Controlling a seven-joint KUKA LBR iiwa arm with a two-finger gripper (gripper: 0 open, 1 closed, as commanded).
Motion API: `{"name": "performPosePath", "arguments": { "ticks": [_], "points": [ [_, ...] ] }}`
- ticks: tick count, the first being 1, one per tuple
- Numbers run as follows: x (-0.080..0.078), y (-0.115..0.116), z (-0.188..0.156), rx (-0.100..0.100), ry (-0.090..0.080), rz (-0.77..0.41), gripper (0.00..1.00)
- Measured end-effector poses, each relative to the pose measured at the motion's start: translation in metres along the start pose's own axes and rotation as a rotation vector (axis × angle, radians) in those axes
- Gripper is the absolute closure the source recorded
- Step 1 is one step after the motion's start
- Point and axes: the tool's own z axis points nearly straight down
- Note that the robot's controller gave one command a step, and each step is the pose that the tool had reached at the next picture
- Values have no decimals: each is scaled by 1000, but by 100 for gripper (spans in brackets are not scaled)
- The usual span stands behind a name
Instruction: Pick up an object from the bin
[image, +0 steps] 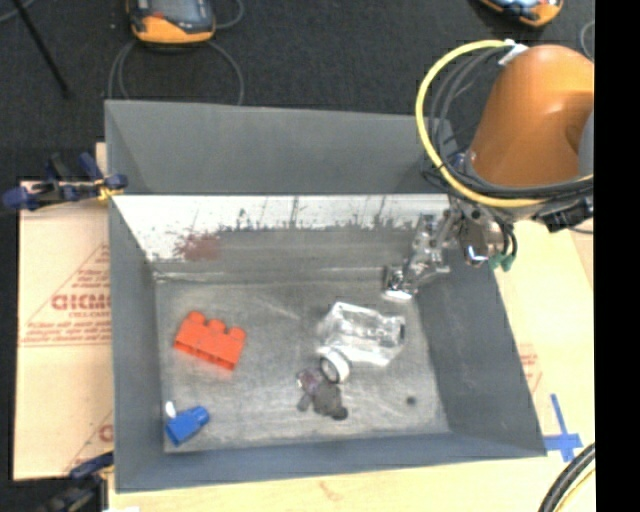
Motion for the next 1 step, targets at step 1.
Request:
{"name": "performPosePath", "arguments": {
  "ticks": [1],
  "points": [
    [2, 0, 5, -1, 9, -2, 0]
  ]
}}
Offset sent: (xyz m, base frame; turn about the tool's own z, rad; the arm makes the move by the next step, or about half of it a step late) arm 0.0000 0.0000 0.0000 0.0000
